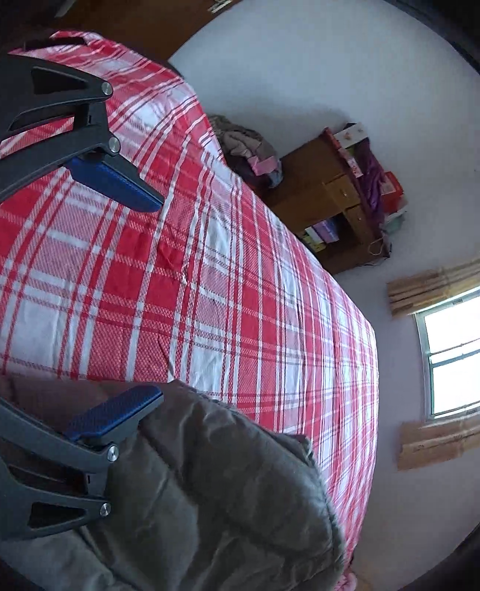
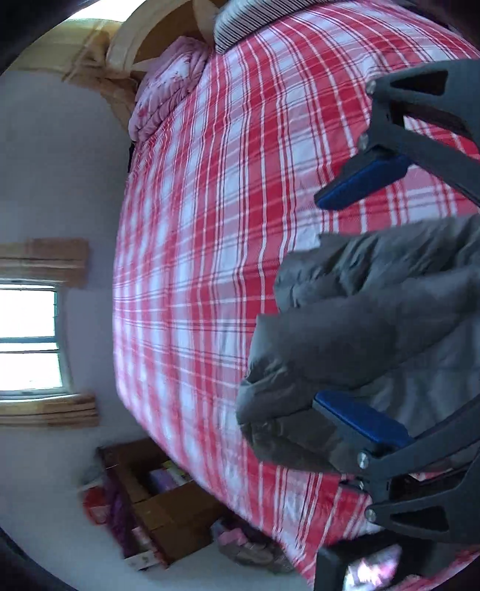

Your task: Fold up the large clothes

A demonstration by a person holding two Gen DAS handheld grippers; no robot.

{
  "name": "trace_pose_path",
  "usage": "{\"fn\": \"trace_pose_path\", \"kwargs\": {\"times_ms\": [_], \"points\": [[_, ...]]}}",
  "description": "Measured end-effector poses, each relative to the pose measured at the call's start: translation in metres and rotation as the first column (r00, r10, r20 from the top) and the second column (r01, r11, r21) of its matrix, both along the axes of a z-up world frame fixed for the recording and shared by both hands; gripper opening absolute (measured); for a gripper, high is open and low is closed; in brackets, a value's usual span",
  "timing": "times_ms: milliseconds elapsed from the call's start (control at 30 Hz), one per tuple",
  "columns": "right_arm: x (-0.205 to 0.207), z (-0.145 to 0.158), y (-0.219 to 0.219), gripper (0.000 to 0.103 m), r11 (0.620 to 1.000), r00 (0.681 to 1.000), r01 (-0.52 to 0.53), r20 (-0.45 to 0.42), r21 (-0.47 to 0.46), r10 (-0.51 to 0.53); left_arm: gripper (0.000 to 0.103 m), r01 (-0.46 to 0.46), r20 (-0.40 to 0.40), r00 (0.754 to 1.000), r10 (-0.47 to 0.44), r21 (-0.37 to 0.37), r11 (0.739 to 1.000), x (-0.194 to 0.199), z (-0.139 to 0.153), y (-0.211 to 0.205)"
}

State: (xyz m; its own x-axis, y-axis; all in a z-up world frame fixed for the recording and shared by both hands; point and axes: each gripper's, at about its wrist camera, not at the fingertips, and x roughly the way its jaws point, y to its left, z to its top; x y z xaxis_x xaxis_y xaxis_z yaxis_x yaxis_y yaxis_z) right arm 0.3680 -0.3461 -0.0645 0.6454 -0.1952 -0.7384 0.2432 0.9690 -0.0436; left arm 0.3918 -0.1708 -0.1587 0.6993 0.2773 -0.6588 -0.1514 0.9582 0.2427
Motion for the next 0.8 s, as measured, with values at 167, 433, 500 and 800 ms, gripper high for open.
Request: {"fn": "trace_pose_path", "kwargs": {"times_ms": [167, 433, 500, 800], "points": [[0.004, -0.047, -0.009, 0.031, 0.995, 0.994, -0.038, -0.101, 0.096, 0.048, 0.095, 0.021, -0.005, 1.0, -0.021, -0.103, 0.994, 0.008, 0.0, 0.002], [-0.064, -0.058, -0.046, 0.015, 0.987, 1.0, -0.016, 0.016, 0.161, 0.014, 0.095, 0.171, 0.118, 0.976, -0.181, 0.092, 0.981, -0.019, 0.018, -0.09], [-0.064, -0.069, -0.057, 0.019, 0.985, 1.0, -0.009, 0.027, 0.171, 0.004, 0.095, 0.193, 0.103, 0.972, -0.211, 0.164, 0.967, -0.02, 0.004, -0.113], [-0.092, -0.082, -0.112, 0.056, 0.946, 0.991, 0.085, 0.074, 0.312, -0.114, 0.095, 0.228, 0.106, 0.961, -0.256, 0.223, 0.948, -0.031, 0.01, -0.135]]}}
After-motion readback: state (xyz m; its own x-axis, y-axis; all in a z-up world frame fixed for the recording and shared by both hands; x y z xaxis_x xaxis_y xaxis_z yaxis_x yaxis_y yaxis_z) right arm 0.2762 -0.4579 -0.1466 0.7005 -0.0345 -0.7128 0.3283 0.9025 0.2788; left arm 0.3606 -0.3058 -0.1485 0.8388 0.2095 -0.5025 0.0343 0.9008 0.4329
